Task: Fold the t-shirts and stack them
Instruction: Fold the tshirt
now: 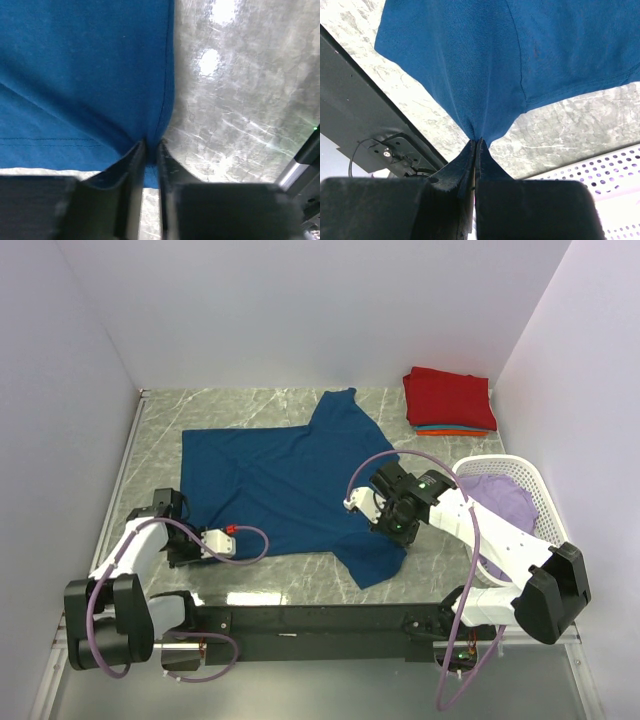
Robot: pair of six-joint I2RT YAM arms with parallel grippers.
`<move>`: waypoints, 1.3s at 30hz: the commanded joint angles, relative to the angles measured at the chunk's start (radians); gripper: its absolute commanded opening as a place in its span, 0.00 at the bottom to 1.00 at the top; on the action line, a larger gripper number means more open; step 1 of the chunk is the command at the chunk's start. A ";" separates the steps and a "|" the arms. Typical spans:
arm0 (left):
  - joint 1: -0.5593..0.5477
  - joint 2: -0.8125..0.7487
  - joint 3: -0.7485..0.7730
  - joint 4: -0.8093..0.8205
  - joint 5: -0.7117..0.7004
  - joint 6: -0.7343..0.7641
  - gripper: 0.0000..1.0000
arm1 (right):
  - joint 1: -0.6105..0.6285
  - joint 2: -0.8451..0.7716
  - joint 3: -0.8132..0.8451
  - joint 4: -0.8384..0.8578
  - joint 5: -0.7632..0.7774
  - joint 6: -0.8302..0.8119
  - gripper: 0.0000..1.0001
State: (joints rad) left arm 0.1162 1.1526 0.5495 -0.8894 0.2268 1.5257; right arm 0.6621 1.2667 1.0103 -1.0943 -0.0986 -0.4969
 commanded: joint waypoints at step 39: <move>0.076 0.199 0.429 -0.295 0.206 -0.042 0.04 | -0.130 0.243 0.442 -0.045 0.129 -0.226 0.00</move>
State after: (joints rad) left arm 0.1825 1.3251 0.9329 -1.1671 0.3824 1.4956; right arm 0.5457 1.4799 1.3685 -1.1450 -0.0063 -0.6765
